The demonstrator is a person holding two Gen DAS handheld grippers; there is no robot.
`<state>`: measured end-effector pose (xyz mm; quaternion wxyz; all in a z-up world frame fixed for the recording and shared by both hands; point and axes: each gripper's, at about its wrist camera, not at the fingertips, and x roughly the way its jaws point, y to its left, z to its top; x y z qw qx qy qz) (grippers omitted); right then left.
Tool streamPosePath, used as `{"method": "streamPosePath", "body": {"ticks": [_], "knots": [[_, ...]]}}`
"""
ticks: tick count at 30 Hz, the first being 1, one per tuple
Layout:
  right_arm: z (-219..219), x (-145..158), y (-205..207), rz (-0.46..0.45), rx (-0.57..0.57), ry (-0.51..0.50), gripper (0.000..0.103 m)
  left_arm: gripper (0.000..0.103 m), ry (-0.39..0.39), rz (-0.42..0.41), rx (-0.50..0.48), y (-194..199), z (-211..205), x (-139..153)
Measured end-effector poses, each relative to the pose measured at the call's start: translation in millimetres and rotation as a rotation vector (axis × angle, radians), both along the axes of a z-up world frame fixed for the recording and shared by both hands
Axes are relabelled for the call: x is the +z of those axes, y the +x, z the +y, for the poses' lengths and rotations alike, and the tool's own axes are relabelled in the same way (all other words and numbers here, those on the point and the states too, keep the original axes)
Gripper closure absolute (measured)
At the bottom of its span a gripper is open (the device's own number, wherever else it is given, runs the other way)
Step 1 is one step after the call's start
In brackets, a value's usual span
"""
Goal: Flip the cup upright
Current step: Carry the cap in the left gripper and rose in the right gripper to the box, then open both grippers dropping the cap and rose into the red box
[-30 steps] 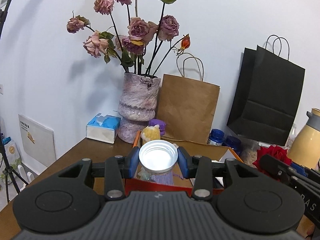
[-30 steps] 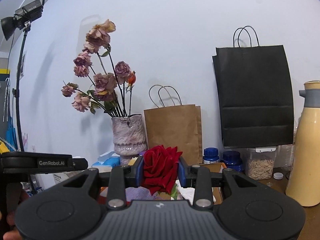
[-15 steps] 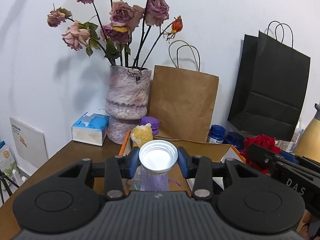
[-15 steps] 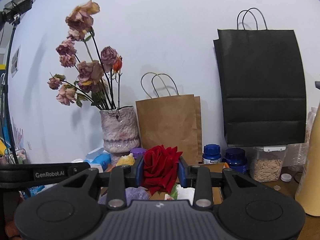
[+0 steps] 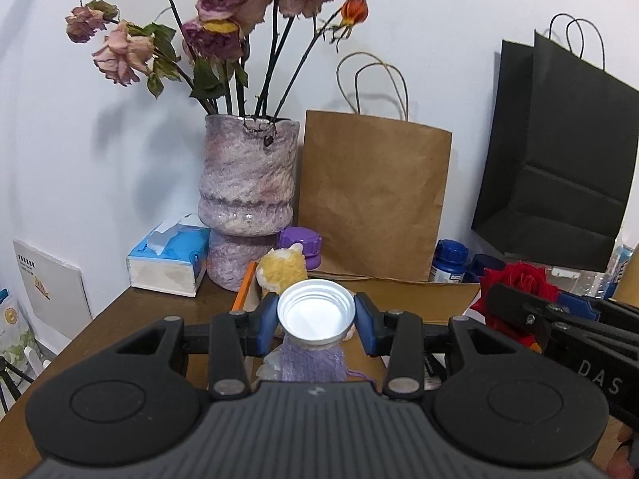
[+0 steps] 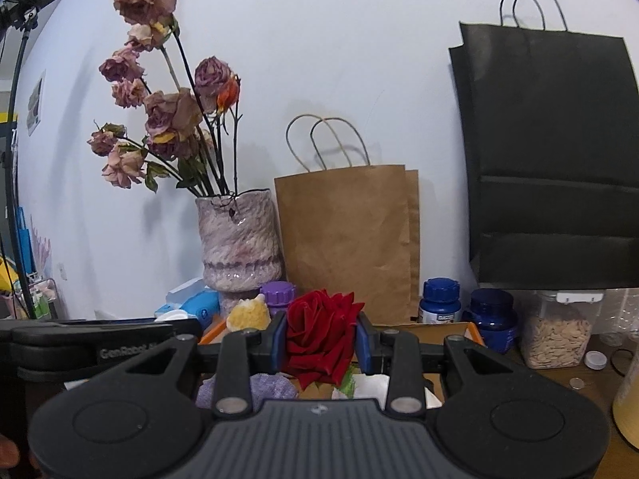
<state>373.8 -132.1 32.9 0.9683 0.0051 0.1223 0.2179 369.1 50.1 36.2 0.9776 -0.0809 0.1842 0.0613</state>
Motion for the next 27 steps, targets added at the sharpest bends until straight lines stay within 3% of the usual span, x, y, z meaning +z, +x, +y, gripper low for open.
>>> {"method": "streamPosePath", "body": {"ticks": [22, 25, 27], "knots": [[1.6, -44.7, 54.0, 0.146, -0.005, -0.016, 0.068, 0.059, 0.057, 0.127, -0.042, 46.3, -4.0, -40.4], [0.2, -50.7, 58.7, 0.165, -0.013, -0.019, 0.064, 0.043, 0.063, 0.138, -0.032, 47.1, -3.1, -42.2], [-1.8, -52.4, 59.7, 0.170, -0.022, -0.014, 0.051, 0.027, 0.071, 0.133, -0.019, 46.4, -2.5, -41.8]]}}
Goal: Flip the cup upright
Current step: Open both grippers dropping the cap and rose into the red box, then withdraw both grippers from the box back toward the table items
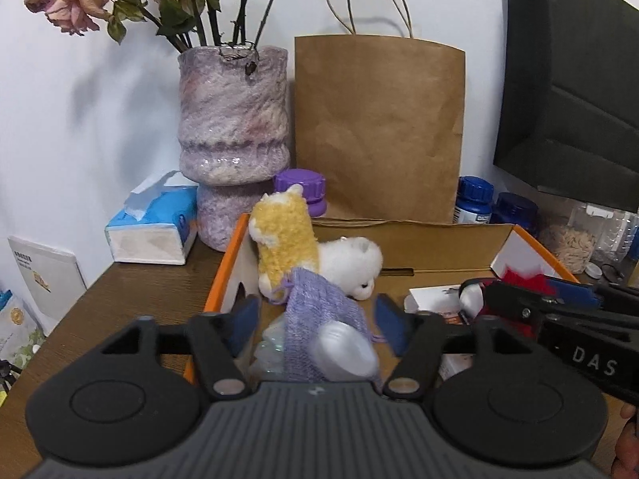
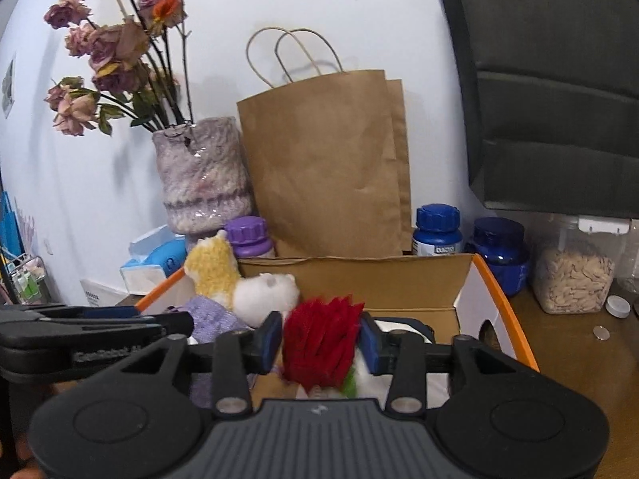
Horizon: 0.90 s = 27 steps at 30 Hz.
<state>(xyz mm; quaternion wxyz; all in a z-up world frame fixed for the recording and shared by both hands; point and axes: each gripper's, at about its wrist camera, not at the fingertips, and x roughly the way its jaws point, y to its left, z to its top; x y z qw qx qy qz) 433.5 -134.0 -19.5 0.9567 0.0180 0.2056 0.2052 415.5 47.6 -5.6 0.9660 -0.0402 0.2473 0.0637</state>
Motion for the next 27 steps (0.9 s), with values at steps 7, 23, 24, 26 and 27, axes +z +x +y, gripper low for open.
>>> {"method": "streamPosePath", "body": {"ticks": [7, 23, 24, 26, 27], "knots": [[-4.7, 1.2, 0.5, -0.011, -0.036, 0.009, 0.005, 0.002, 0.018, -0.015, 0.034, -1.9, 1.1, 1.0], [-7.8, 11.7, -17.8, -0.049, -0.040, 0.017, 0.000, 0.000, 0.012, -0.036, 0.075, -14.3, 9.9, 2.7], [-8.0, 12.3, -20.1, -0.053, -0.040, 0.014, 0.000, 0.000, 0.008, -0.038, 0.078, -15.7, 11.4, 2.7], [-8.8, 13.0, -23.9, -0.059, -0.040, 0.012, 0.000, 0.000, 0.004, -0.042, 0.086, -19.6, 13.5, 3.1], [-9.5, 13.4, -26.1, -0.062, -0.040, 0.011, 0.000, 0.000, 0.003, -0.046, 0.088, -22.1, 14.7, 3.5]]}}
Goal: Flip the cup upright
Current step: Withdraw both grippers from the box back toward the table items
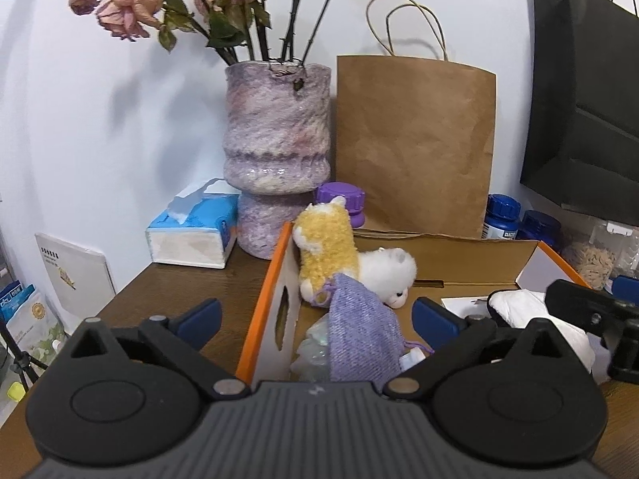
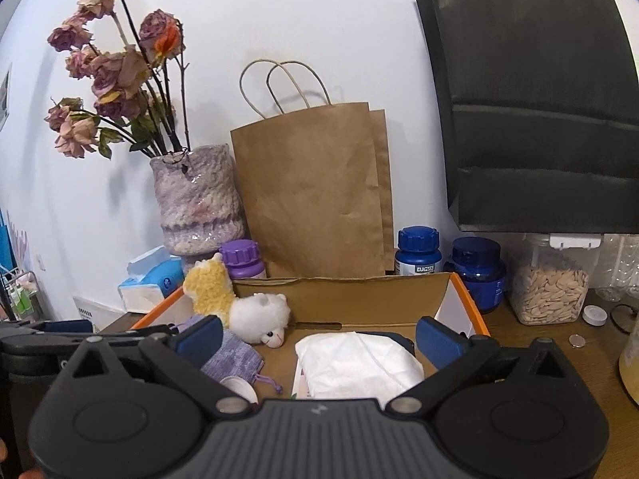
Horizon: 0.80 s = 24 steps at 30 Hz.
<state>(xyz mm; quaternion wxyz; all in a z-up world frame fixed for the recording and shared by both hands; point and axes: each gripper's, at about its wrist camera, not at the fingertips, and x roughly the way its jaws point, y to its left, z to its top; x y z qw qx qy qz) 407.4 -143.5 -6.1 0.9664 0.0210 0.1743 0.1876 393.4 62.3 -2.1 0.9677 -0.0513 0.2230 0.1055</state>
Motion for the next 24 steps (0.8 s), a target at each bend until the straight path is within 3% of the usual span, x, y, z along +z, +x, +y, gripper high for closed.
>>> {"method": "streamPosePath", "body": {"ticks": [24], "knots": [[-25.3, -5.2, -92.0, -0.075, -0.011, -0.037, 0.000, 0.000, -0.012, -0.031, -0.004, -93.9, -0.2, -4.5]]}}
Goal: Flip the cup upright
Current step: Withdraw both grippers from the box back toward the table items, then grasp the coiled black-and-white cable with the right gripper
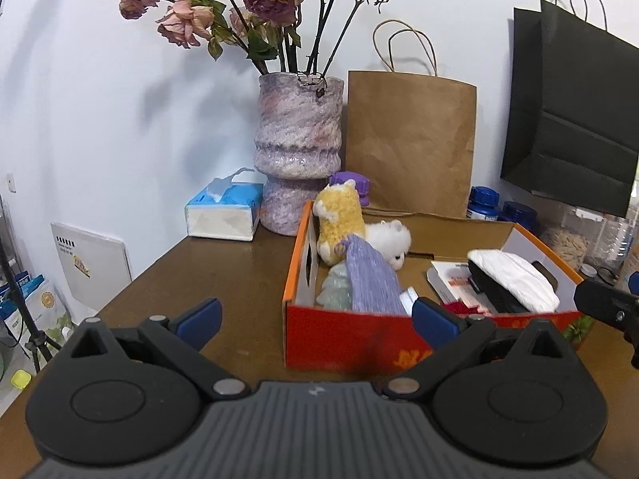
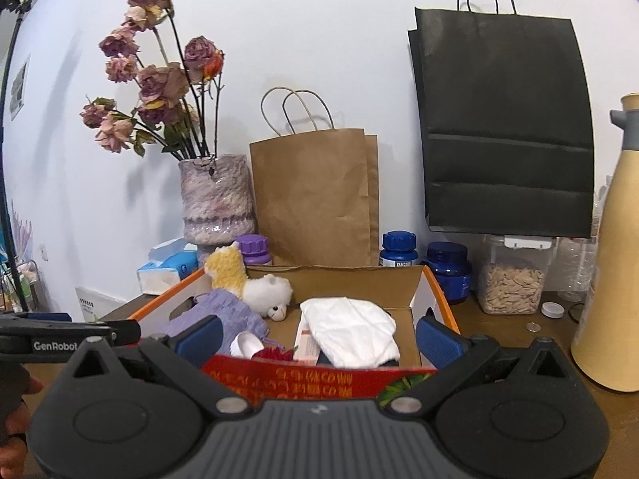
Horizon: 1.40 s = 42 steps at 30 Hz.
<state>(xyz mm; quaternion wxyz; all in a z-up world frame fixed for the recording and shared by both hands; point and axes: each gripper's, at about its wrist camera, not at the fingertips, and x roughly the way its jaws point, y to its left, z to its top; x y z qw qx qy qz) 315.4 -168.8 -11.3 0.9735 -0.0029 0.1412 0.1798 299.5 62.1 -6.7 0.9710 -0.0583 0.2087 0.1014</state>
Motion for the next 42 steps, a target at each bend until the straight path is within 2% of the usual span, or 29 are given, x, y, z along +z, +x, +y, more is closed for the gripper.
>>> {"method": "streamPosePath", "body": {"ticks": [8, 21, 29, 37, 39, 42], "knots": [[-3.9, -10.8, -37.2, 0.012, 0.018, -0.039, 0.000, 0.000, 0.006, 0.023, -0.014, -33.8, -5.5, -6.7], [14.3, -38.8, -92.7, 0.103, 0.087, -0.158, 0.000, 0.000, 0.011, 0.059, -0.027, -84.4, -7.1, -14.9], [27.1, -54.6, -106.7, 0.184, 0.106, -0.227, 0.000, 0.000, -0.016, 0.102, -0.017, -107.3, 1.5, -26.7], [41.2, -68.0, -106.0, 0.237, 0.083, -0.302, 0.000, 0.000, -0.018, 0.110, -0.013, -115.9, 4.3, -30.8], [42.3, -69.6, -104.5, 0.250, 0.074, -0.312, 0.002, 0.000, -0.013, 0.113, -0.015, -116.5, 2.7, -31.7], [40.1, -69.6, -104.0, 0.258, 0.089, -0.290, 0.015, 0.000, -0.007, 0.115, -0.018, -118.0, 0.5, -32.4]]}}
